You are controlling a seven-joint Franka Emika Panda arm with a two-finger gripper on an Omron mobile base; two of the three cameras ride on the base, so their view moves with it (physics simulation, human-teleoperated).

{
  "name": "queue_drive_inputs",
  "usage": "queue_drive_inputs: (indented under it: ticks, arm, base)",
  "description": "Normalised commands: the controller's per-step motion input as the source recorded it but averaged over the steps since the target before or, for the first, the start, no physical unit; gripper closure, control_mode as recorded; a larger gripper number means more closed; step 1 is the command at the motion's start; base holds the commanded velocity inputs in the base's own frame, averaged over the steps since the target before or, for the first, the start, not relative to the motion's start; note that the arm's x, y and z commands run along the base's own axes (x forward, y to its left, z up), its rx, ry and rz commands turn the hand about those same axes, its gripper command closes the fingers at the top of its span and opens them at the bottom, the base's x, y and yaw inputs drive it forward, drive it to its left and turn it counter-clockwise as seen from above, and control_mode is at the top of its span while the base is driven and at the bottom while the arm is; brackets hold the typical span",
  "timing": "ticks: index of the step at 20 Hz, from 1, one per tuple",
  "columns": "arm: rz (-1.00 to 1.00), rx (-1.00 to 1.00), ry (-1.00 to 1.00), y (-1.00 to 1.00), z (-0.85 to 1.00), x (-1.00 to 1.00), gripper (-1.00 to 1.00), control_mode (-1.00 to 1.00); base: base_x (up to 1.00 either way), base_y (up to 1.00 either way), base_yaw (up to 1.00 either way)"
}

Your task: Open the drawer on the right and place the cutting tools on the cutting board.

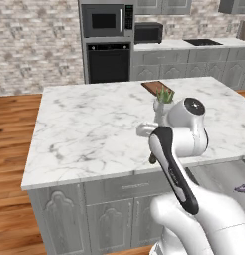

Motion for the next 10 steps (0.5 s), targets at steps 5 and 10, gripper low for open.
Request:
queue_drive_inputs:
  ticks: [5, 10]
  arm:
    - [0.03, 0.1, 0.11, -0.08, 0.0, 0.09, 1.0, -1.0]
    - [0.0, 0.0, 0.0, 0.0, 0.0, 0.0, 1.0, -1.0]
  base:
    - [0.0, 0.0, 0.0]
    - [0.0, 0.0, 0.0]
